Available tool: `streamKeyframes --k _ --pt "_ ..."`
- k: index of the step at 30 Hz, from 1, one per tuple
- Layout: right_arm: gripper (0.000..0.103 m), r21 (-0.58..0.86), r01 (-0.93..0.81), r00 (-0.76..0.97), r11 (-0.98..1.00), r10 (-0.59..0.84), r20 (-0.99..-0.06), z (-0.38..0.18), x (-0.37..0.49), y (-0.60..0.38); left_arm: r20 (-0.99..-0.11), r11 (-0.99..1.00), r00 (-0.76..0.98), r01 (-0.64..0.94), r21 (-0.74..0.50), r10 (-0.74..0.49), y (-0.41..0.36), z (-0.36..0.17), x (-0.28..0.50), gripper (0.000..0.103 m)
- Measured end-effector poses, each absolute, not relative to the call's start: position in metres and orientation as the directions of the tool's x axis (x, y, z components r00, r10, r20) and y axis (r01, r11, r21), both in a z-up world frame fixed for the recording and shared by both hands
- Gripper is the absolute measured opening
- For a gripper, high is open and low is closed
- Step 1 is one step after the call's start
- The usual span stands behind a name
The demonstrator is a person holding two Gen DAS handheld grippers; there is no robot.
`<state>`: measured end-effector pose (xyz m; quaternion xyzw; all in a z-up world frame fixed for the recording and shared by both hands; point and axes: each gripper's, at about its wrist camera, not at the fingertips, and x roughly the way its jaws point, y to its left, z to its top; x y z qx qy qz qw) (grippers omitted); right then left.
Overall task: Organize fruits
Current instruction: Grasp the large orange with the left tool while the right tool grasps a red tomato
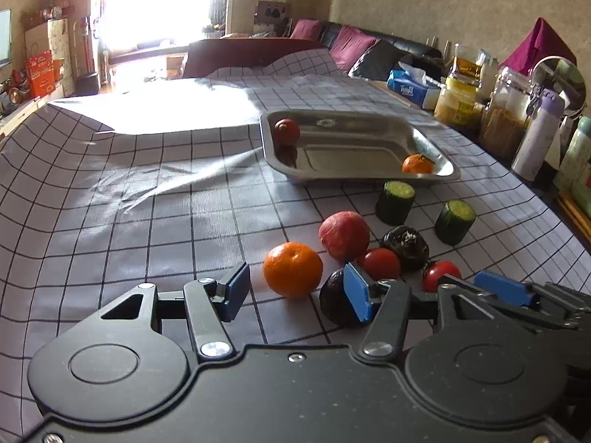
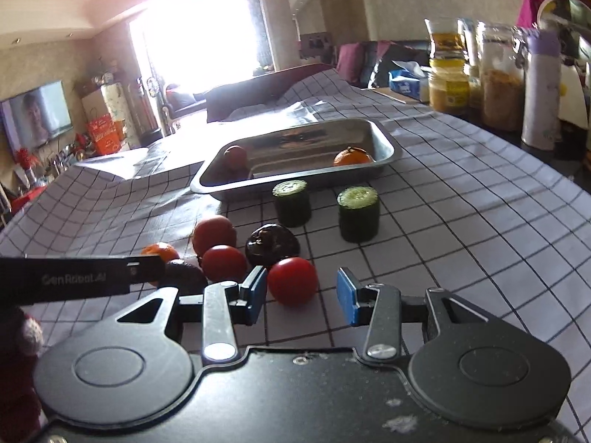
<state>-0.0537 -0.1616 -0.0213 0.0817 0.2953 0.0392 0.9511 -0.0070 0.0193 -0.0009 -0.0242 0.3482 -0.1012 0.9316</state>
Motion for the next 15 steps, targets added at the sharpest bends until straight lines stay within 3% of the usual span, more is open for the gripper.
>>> streamKeyframes --k 15 --pt "0.045 0.143 -0.067 0.799 0.987 0.139 -0.585 -0.032 -0.039 -0.150 -0.647 0.980 0.737 0.159 -0.119 -0.198 0.023 -0.006 -0.001 0.066"
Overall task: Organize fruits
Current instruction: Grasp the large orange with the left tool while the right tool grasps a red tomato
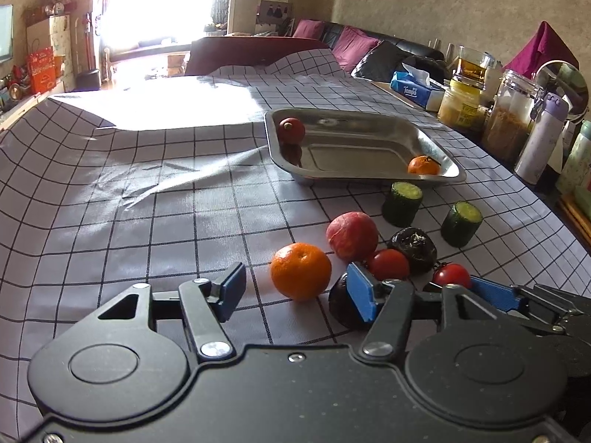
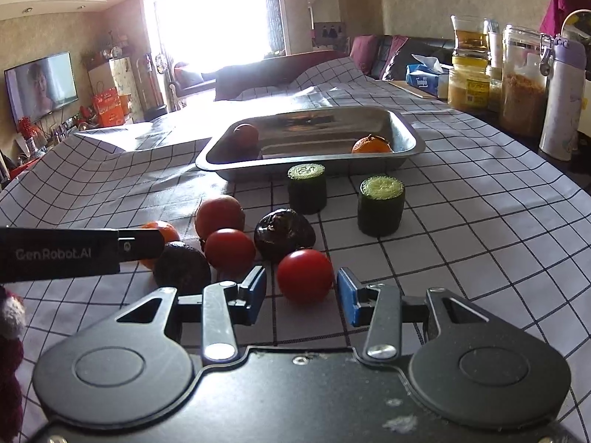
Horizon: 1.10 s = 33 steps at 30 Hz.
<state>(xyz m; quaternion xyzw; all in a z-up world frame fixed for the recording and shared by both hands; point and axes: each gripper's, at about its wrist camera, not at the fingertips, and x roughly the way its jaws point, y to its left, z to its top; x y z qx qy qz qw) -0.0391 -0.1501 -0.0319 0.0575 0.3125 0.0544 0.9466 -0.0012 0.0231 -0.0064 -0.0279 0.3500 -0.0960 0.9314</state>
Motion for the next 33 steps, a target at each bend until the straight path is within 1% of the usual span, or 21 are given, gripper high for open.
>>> streamKeyframes --k 5,7,9,11,13,15,16,18,21,24,29,33 --pt "0.045 0.170 -0.073 0.791 0.983 0.161 -0.591 -0.034 -0.037 -0.152 -0.638 0.985 0.751 0.151 -0.088 -0.172 0.018 -0.008 -0.002 0.070" --pt "0.045 0.185 -0.073 0.781 0.980 0.171 -0.601 -0.035 -0.035 -0.154 -0.637 0.985 0.752 0.142 -0.094 -0.169 0.019 -0.008 -0.001 0.071" --pt "0.042 0.195 -0.066 0.782 0.978 0.173 -0.598 -0.035 -0.035 -0.157 -0.634 0.987 0.756 0.119 -0.109 -0.161 0.023 -0.007 0.000 0.071" --pt "0.035 0.201 -0.064 0.783 0.978 0.174 -0.597 -0.036 -0.035 -0.158 -0.617 0.990 0.776 0.075 -0.120 -0.133 0.029 -0.005 0.000 0.070" --pt "0.035 0.207 -0.065 0.783 0.976 0.178 -0.596 -0.036 -0.034 -0.159 -0.609 0.990 0.783 0.050 -0.135 -0.123 0.034 -0.005 0.001 0.070" --pt "0.035 0.210 -0.065 0.783 0.975 0.181 -0.596 -0.036 -0.034 -0.159 -0.633 0.991 0.766 0.046 -0.122 -0.113 0.034 -0.008 0.005 0.070" --pt "0.035 0.211 -0.065 0.783 0.975 0.181 -0.595 -0.036 -0.034 -0.159 -0.642 0.992 0.758 0.049 -0.113 -0.110 0.033 -0.010 0.006 0.072" --pt "0.035 0.212 -0.065 0.783 0.975 0.182 -0.595 -0.036 -0.035 -0.159 -0.644 0.990 0.753 0.071 -0.123 -0.134 0.033 -0.009 0.005 0.070" --pt "0.035 0.214 -0.065 0.782 0.975 0.183 -0.595 -0.037 -0.035 -0.159 -0.646 0.992 0.753 0.089 -0.095 -0.129 0.030 -0.009 0.003 0.070" --pt "0.035 0.220 -0.065 0.782 0.973 0.187 -0.595 -0.037 -0.035 -0.160 -0.655 0.988 0.740 0.124 -0.093 -0.154 0.028 -0.010 0.002 0.067" --pt "0.037 0.218 -0.067 0.782 0.974 0.187 -0.594 -0.038 -0.035 -0.159 -0.645 0.988 0.749 0.145 -0.060 -0.149 0.021 -0.009 -0.002 0.067" --pt "0.038 0.218 -0.068 0.782 0.974 0.188 -0.595 -0.038 -0.035 -0.159 -0.647 0.987 0.747 0.144 -0.069 -0.154 0.022 -0.009 -0.001 0.067"
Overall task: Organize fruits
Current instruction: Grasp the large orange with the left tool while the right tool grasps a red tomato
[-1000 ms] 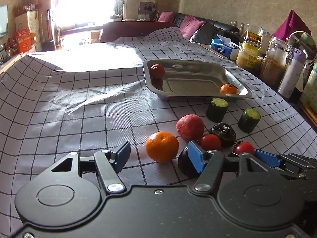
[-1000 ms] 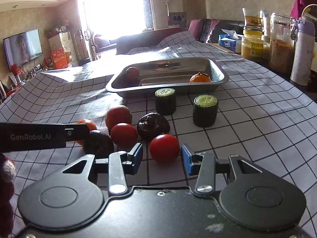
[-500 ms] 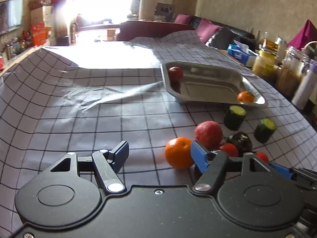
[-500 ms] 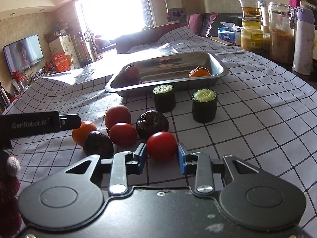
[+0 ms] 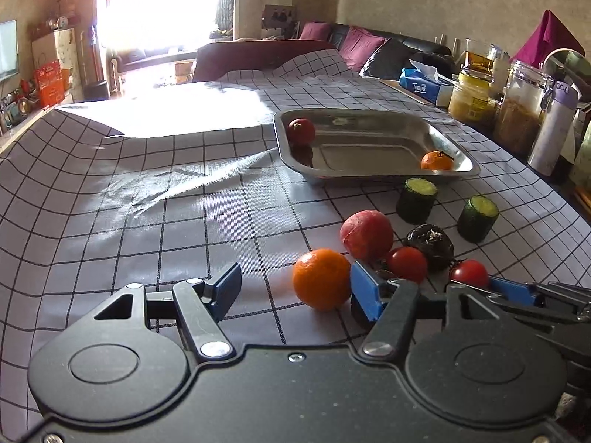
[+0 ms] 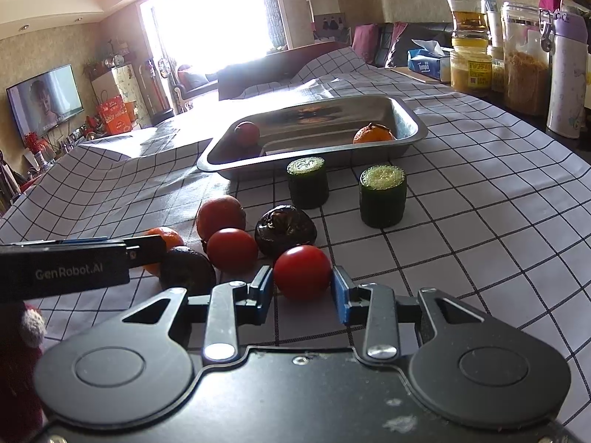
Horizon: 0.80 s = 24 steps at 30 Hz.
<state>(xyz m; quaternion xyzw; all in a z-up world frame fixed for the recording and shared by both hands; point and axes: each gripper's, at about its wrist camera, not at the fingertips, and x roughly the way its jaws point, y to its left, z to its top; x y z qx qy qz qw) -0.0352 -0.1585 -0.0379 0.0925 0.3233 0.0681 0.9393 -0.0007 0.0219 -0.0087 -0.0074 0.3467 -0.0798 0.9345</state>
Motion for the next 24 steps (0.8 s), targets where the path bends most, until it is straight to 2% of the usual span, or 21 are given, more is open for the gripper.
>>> streamKeyframes --k 9,14,18,24 --pt "0.034 0.258 -0.057 0.806 0.964 0.197 -0.558 -0.036 -0.042 -0.167 -0.668 0.986 0.726 0.129 -0.103 -0.165 0.020 -0.009 0.008 0.066" --pt "0.034 0.260 -0.041 0.826 0.965 0.179 -0.535 -0.034 -0.045 -0.168 -0.696 0.970 0.676 0.193 -0.150 -0.243 0.004 -0.007 0.011 0.068" --pt "0.034 0.274 -0.004 0.840 0.962 0.152 -0.521 -0.033 -0.047 -0.173 -0.697 0.975 0.687 0.205 -0.084 -0.205 -0.009 -0.004 0.011 0.068" --pt "0.034 0.309 -0.006 0.836 0.951 0.174 -0.521 -0.034 -0.047 -0.178 -0.718 0.985 0.678 0.162 -0.066 -0.159 -0.007 -0.008 0.016 0.068"
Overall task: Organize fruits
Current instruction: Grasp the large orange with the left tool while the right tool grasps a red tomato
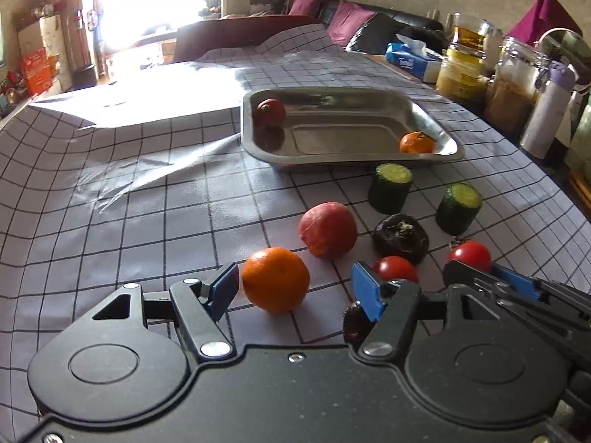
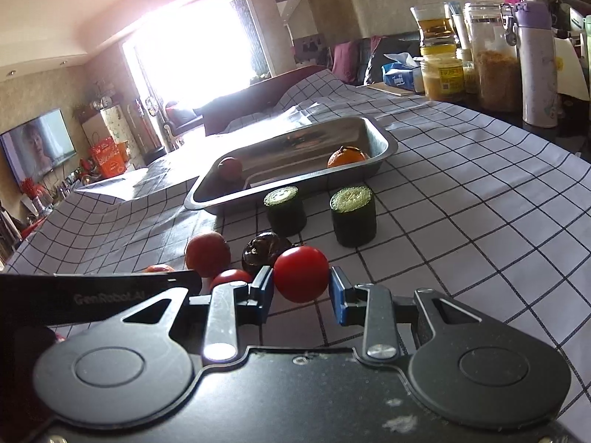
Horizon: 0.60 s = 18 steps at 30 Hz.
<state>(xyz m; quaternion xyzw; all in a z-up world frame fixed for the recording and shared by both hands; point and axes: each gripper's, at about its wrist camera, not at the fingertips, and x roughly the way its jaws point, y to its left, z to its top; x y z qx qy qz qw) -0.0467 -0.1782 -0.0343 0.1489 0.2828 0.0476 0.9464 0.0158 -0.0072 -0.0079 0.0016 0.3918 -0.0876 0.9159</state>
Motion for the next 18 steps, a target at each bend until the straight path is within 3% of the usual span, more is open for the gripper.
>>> streamKeyframes --k 3,9,18 --pt "0.034 0.307 -0.006 0.830 0.952 0.176 -0.530 -0.035 -0.045 -0.178 -0.727 0.987 0.670 0.143 -0.073 -0.151 -0.004 -0.010 0.018 0.066" --pt "0.034 0.321 -0.009 0.817 0.947 0.192 -0.543 -0.037 -0.042 -0.179 -0.752 0.989 0.644 0.129 -0.072 -0.139 -0.004 -0.018 0.023 0.048" --pt "0.034 0.324 -0.005 0.797 0.946 0.199 -0.570 -0.039 -0.037 -0.179 -0.795 0.977 0.568 0.099 -0.191 -0.213 0.006 -0.003 0.040 0.048"
